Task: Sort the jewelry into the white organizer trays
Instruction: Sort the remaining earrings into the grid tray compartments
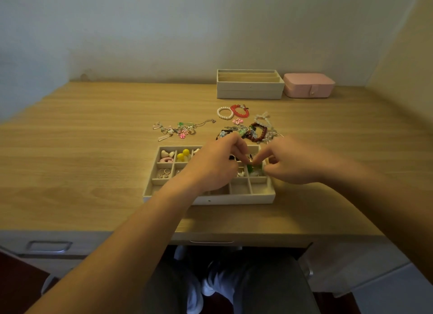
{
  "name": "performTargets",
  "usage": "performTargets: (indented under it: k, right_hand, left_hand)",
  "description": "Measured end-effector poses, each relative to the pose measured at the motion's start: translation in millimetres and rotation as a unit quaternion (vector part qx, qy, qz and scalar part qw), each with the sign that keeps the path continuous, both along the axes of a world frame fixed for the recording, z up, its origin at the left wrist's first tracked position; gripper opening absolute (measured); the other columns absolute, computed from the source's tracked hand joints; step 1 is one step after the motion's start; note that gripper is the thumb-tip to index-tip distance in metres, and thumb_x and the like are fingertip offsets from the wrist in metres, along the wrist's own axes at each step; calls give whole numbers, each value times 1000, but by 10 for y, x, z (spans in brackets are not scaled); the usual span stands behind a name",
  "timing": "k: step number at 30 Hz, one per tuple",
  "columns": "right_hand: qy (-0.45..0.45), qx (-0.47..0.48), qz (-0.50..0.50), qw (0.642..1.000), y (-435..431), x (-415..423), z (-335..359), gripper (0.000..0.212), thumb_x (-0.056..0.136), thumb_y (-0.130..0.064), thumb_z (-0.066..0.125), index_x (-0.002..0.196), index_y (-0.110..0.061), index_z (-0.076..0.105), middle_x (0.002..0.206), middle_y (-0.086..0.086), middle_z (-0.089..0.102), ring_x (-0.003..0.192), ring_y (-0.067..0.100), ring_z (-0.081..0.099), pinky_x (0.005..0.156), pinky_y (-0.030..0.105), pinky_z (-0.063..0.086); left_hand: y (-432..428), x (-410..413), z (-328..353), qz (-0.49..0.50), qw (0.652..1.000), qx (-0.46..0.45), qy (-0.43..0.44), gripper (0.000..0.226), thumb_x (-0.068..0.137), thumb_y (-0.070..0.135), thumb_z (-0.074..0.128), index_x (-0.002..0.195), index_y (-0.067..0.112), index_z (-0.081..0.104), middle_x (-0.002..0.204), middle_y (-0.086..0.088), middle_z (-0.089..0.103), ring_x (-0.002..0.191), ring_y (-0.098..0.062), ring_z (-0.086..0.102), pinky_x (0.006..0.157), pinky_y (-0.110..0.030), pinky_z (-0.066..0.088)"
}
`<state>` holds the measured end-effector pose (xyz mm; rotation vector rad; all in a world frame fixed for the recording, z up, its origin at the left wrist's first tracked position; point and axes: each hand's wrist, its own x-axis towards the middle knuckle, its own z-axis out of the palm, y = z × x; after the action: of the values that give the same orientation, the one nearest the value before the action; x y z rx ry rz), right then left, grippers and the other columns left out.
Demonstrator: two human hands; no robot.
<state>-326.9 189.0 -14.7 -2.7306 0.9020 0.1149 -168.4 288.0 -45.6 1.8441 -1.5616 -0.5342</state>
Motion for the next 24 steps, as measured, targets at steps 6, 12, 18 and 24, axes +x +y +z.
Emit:
performTargets:
  k: [6, 12, 18, 24]
  right_hand:
    - [-114, 0, -3, 993, -78, 312, 144, 19, 97, -22, 60, 108, -30, 74, 101, -15, 61, 88, 1, 55, 72, 22, 50]
    - [-205, 100, -25, 973, -205, 889, 198, 22, 97, -13, 57, 100, -26, 75, 117, -6, 63, 108, 15, 59, 87, 32, 54]
    - [-196, 129, -19, 972, -402, 1542, 30, 23, 99, -12, 57, 105, -28, 73, 112, -8, 62, 112, 14, 56, 100, 36, 48]
    - [-155, 86, -20, 984, -574, 2021, -171, 32, 98, -3, 55, 118, -23, 71, 115, -3, 64, 109, 18, 60, 95, 31, 52]
  left_hand:
    - [84, 278, 133, 33, 999, -38, 20, 26, 90, 2, 56, 105, 24, 59, 96, 14, 72, 63, 5, 58, 60, -19, 43]
    - [177, 1007, 201, 173, 983, -58, -11, 19, 89, 8, 59, 95, 25, 63, 94, 8, 72, 92, -10, 65, 80, -28, 48]
    - [91, 1605, -1, 264, 962, 4, -61, 19, 84, 10, 66, 87, 28, 70, 92, 3, 70, 94, -16, 66, 84, -27, 50]
    - [-256, 1796, -151, 285, 958, 14, -36, 15, 91, 15, 67, 94, 28, 73, 104, 0, 72, 96, -15, 66, 90, -35, 56]
